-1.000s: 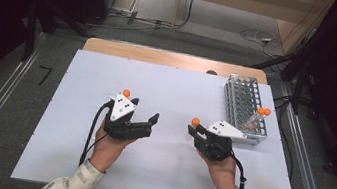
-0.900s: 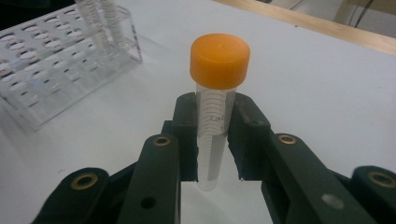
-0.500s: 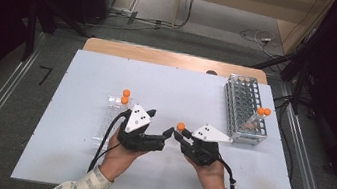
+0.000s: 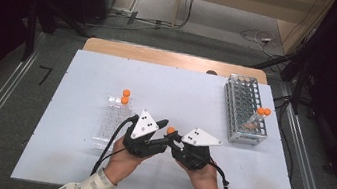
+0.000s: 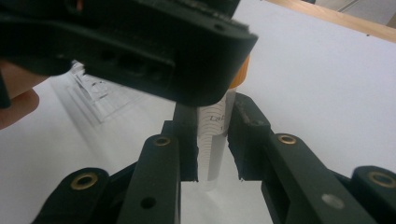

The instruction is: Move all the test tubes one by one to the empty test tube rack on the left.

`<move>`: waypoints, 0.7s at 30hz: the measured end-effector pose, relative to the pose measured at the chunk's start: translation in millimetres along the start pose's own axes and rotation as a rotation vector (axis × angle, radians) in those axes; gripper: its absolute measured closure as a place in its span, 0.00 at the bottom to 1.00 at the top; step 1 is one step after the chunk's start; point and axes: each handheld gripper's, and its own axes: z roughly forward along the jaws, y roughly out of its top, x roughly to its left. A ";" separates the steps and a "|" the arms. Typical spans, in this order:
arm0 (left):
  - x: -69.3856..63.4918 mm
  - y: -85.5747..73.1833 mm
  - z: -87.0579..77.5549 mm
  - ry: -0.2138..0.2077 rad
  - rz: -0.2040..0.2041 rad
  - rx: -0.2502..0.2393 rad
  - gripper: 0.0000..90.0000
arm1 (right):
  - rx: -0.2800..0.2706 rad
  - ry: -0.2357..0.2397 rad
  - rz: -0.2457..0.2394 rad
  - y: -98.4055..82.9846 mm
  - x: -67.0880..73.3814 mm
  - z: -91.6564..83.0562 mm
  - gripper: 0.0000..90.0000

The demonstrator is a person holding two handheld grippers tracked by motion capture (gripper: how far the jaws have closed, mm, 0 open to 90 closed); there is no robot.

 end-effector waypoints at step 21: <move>-1.9 -2.5 3.0 -0.003 0.017 0.021 0.77 | -0.005 0.016 0.008 0.5 1.6 -0.7 0.79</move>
